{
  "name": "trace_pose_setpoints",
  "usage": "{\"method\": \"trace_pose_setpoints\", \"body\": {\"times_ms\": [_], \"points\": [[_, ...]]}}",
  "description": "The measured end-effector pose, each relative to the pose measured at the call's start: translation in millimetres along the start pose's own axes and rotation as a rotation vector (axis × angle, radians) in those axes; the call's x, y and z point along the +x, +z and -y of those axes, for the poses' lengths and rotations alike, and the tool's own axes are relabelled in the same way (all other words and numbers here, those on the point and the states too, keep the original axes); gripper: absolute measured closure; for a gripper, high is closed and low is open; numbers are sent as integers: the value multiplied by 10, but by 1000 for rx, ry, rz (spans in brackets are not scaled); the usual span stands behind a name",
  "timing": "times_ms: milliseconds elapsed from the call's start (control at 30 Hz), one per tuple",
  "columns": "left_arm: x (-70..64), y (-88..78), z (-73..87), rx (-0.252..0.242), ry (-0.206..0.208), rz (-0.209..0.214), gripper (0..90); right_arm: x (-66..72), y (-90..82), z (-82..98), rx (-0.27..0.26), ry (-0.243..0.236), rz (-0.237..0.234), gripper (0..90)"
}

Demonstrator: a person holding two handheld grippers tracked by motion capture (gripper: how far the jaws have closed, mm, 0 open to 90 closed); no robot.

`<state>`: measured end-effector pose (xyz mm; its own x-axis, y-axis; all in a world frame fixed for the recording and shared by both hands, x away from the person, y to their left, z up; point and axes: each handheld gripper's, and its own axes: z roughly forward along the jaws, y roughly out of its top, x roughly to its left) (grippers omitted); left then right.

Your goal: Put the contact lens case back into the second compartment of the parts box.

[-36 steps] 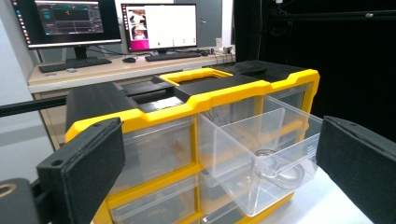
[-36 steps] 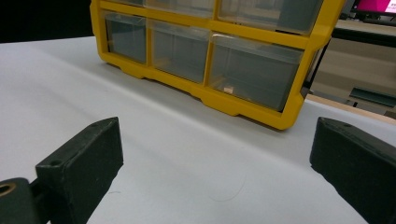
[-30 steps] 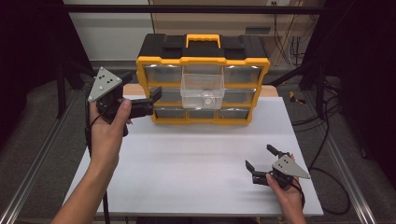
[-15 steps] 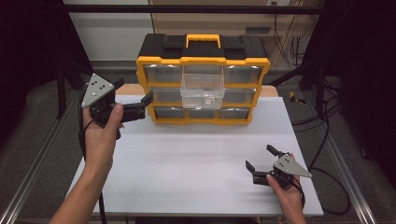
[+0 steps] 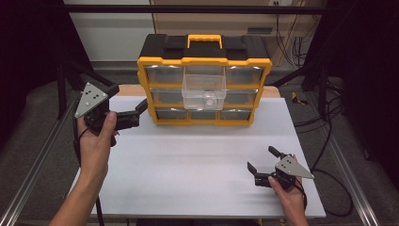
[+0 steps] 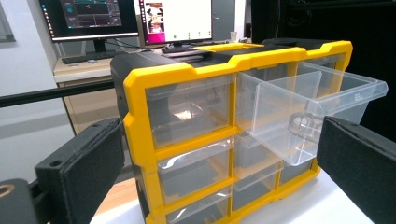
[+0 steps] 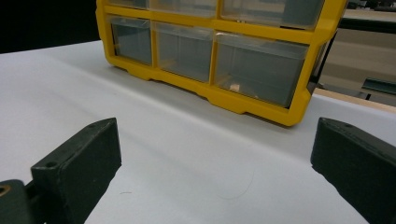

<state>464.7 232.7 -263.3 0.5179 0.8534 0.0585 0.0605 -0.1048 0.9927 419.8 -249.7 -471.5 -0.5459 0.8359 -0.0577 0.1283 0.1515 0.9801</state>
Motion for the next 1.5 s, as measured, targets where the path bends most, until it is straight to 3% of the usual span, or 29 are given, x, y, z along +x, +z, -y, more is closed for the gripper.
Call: {"method": "trace_pose_setpoints", "body": {"times_ms": [633,1100,1500], "points": [[123,-139,331,7,-20,-27,8,1,-1,-1,0,4,-4,21],[99,-213,556,12,-6,-28,8,4,1,-1,1,7,-7,21],[59,-241,814,31,-39,-14,8,6,6,2,1,5,-9,20]]}}
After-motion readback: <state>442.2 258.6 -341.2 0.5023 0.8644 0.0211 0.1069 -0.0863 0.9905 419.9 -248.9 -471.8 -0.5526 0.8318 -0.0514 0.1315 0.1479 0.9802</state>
